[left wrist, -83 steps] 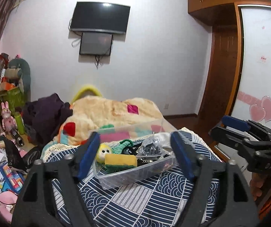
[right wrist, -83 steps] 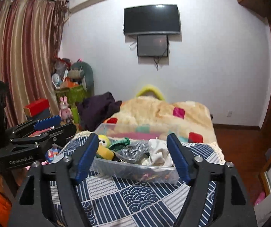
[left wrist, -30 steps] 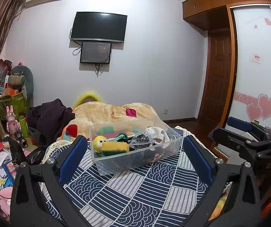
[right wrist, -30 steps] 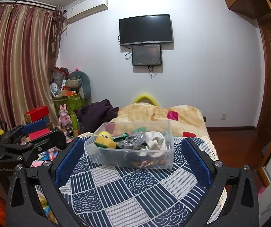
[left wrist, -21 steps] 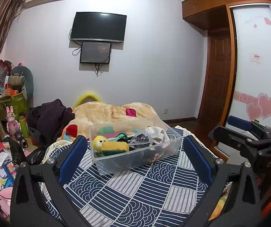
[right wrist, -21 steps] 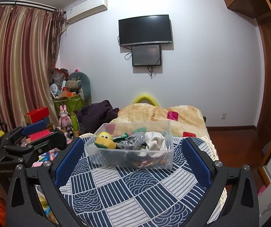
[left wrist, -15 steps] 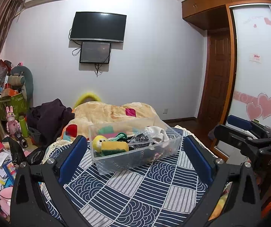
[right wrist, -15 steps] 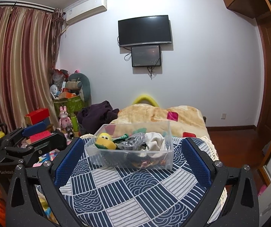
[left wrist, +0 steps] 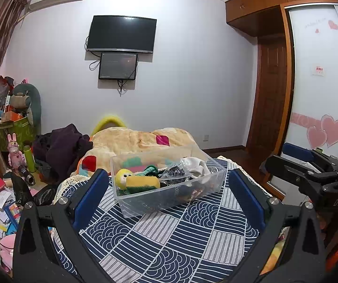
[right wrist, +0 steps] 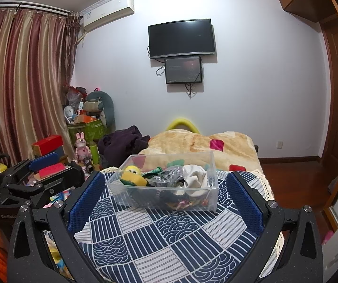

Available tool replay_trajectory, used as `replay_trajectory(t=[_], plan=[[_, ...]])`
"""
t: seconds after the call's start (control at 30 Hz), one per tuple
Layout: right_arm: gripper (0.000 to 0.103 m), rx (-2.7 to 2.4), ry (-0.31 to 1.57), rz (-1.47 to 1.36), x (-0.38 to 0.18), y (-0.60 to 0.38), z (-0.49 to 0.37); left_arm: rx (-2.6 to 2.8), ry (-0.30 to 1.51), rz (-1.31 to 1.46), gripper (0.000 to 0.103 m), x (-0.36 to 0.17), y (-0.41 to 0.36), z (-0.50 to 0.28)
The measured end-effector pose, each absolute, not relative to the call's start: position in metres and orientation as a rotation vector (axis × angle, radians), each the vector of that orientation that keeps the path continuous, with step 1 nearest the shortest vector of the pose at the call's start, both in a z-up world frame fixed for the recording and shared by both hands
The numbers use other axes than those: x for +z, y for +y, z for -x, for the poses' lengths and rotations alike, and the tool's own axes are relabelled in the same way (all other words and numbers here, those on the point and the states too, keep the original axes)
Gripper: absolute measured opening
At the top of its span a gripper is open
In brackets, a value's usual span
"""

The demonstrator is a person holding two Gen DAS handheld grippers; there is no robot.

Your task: Organize soft objects

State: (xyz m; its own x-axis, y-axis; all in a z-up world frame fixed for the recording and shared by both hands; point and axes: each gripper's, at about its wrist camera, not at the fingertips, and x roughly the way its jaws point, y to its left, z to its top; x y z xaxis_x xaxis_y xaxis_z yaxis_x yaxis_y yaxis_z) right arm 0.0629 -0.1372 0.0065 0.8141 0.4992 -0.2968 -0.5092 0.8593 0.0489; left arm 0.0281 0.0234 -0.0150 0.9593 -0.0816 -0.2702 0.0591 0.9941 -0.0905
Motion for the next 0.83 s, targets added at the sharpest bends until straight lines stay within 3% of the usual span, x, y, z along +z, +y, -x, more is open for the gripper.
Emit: replay_trajectory(t=[0.83], plan=[[0.103, 0.551, 0.33, 0.036, -0.0009, -0.1335, -0.0657, -0.089, 0.287, 0.093, 0.103, -0.0176, 0.0197, -0.0276]])
